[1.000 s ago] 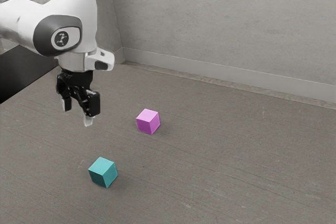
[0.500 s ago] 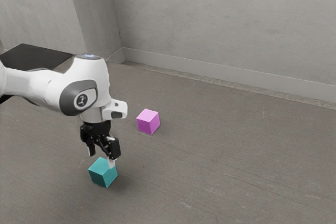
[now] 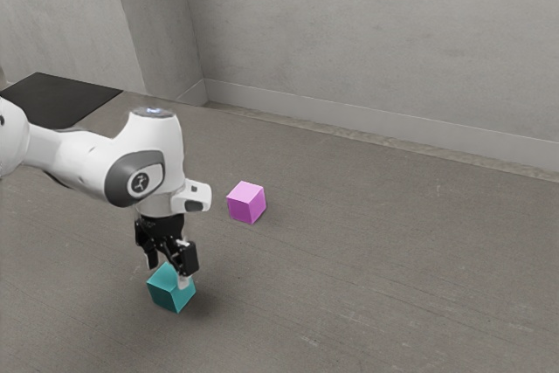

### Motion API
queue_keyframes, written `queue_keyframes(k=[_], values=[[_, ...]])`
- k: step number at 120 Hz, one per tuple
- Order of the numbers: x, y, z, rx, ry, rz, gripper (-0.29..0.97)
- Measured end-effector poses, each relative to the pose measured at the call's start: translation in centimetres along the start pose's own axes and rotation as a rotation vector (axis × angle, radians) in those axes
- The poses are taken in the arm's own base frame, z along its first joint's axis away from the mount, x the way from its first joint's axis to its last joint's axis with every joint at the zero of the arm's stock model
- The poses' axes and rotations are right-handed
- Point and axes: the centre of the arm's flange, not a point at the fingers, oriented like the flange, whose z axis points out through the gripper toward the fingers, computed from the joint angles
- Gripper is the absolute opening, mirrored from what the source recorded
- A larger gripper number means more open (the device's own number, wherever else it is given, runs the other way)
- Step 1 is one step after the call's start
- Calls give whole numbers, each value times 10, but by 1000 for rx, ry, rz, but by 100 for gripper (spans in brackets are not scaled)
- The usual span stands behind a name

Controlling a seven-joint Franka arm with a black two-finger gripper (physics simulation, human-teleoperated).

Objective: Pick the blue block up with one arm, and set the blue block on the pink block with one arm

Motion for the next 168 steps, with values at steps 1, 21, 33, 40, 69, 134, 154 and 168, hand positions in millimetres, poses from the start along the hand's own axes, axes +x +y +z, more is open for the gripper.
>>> queue_keyframes(k=[1,21,33,40,69,134,154,168], values=[[0,0,0,0,0,0,68],[2,-7,8,-3,-8,-6,68],[3,-9,14,-6,-15,-7,68],[5,-10,20,-10,-21,-7,68],[13,-12,32,-18,-19,-3,68],[16,-14,32,-13,8,-5,42],[55,-18,-66,54,145,6,36],[130,-29,-148,54,207,1,37]])
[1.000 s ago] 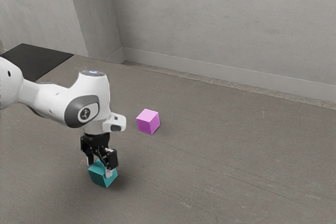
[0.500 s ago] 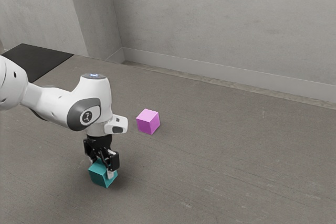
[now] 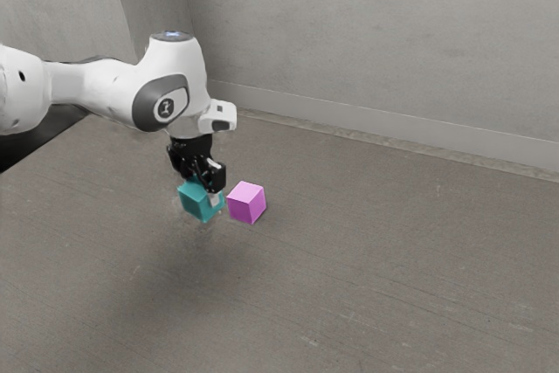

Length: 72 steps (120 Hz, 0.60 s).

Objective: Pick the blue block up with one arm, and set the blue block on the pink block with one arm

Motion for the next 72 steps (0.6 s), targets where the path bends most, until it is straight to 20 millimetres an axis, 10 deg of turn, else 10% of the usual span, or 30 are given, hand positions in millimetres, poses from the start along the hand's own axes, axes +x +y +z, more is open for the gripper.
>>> queue_keyframes(k=[25,72], values=[[57,-24,8,-36,-70,-59,37],[83,-34,47,-72,-132,-193,35]])
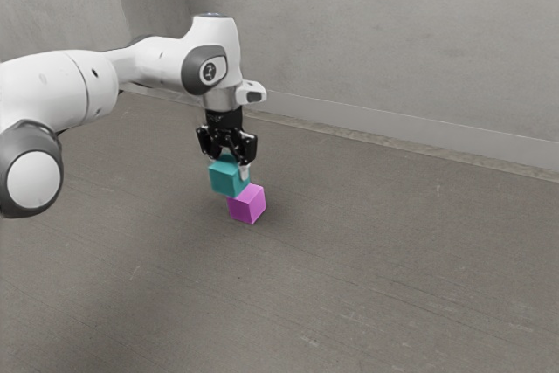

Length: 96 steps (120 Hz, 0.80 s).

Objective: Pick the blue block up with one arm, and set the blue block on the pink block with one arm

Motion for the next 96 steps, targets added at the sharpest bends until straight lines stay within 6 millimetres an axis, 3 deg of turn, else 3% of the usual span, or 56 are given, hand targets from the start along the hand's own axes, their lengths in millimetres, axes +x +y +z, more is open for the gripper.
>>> queue_keyframes(k=[38,76,96], values=[[13,5,3,-12,45,-59,33],[21,5,27,-19,43,-99,33],[23,7,28,-32,53,-114,50]])
